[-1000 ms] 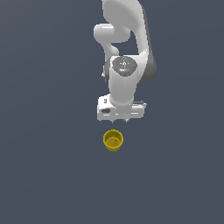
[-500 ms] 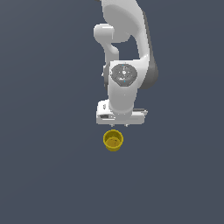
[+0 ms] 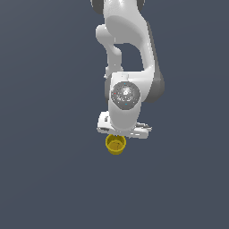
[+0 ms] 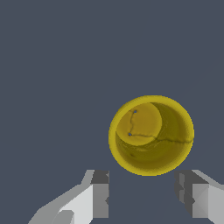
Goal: Pick up the object and move it to a goal position.
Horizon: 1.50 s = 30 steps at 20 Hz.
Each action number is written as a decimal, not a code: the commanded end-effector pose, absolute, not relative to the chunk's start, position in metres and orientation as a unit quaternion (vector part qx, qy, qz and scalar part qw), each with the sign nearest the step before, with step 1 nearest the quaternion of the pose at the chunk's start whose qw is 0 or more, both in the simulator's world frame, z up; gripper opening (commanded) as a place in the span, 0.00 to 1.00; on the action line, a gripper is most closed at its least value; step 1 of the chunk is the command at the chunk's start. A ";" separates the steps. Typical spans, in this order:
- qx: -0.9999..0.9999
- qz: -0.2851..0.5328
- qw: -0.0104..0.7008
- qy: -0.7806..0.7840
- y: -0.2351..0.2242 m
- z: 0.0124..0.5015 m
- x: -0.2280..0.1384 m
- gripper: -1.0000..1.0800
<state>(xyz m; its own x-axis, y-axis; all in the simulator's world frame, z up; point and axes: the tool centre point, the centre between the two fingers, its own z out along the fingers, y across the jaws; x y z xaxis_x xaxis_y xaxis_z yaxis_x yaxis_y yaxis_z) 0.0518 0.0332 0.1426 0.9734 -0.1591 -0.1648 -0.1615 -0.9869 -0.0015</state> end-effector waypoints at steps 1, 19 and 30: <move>-0.991 0.094 0.007 0.100 0.033 0.139 0.059 0.62; -0.959 0.171 -0.007 0.224 0.037 0.111 0.088 0.62; -0.944 0.199 -0.017 0.263 0.040 0.101 0.090 0.62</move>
